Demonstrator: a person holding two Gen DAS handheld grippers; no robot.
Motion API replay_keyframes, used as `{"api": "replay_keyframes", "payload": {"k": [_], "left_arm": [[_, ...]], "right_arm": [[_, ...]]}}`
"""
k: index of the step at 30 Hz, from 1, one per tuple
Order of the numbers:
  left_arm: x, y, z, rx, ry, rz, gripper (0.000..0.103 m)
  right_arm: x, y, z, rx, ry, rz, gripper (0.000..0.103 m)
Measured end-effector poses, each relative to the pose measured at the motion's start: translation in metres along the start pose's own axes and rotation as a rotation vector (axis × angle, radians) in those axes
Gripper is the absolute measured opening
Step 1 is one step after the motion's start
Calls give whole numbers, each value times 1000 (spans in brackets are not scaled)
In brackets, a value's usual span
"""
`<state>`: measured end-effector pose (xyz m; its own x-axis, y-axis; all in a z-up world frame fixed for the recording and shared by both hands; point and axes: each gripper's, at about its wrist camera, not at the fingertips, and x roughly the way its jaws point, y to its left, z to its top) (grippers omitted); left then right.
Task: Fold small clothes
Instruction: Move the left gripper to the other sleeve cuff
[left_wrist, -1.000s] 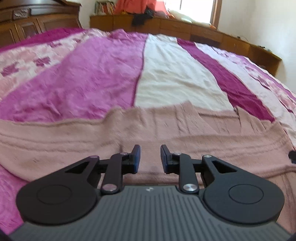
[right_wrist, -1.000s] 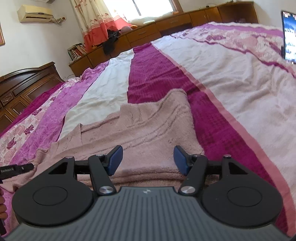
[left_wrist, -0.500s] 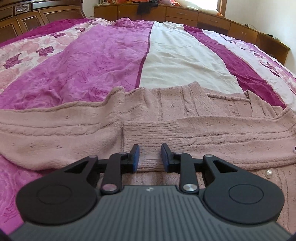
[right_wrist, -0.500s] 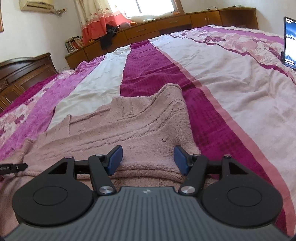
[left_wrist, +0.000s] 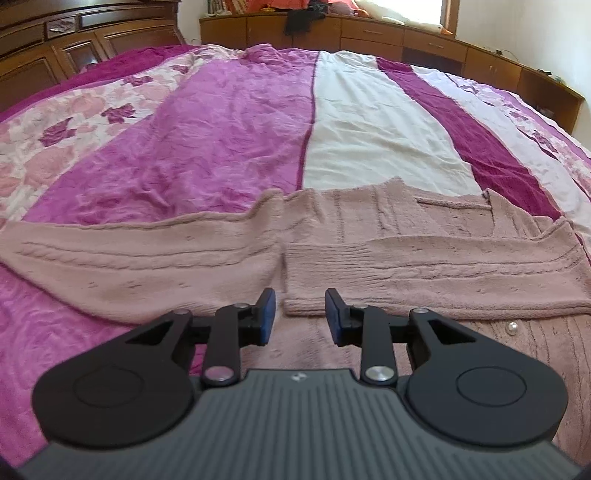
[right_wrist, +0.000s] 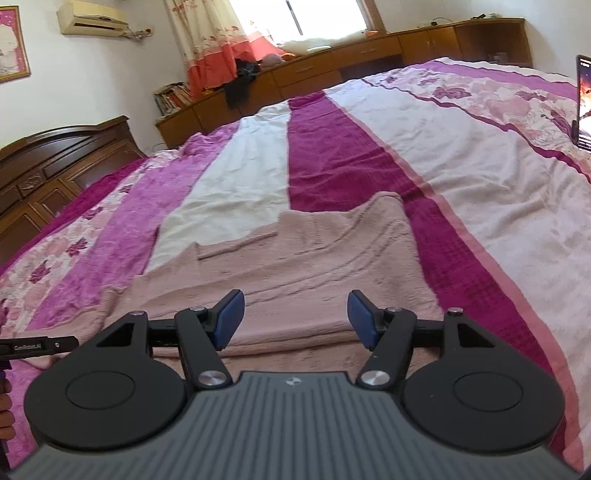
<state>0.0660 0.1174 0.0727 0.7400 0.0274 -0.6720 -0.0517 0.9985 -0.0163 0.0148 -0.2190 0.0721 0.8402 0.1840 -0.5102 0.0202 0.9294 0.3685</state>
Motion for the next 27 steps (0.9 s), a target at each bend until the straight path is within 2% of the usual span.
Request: {"api": "replay_keyframes", "payload": {"k": [6, 12, 16, 18, 20, 21, 27], "left_arm": [[-15, 28, 1, -46, 10, 46, 32], [-21, 67, 1, -115, 12, 135, 32], [-19, 95, 0, -184, 21, 186, 33], [-16, 110, 0, -218, 24, 217, 37], [-13, 124, 1, -259, 24, 244, 45], [-10, 132, 1, -283, 21, 252, 45], [11, 171, 1, -451, 26, 261, 46]], "right_arm": [[-14, 17, -2, -14, 22, 31, 70], [-22, 28, -11, -19, 61, 51, 70], [-20, 30, -21, -23, 93, 56, 70], [-19, 31, -27, -22, 110, 54, 70], [-16, 29, -31, -24, 123, 47, 70], [-16, 29, -34, -24, 130, 42, 70], [-8, 24, -45, -23, 166, 9, 70]]}}
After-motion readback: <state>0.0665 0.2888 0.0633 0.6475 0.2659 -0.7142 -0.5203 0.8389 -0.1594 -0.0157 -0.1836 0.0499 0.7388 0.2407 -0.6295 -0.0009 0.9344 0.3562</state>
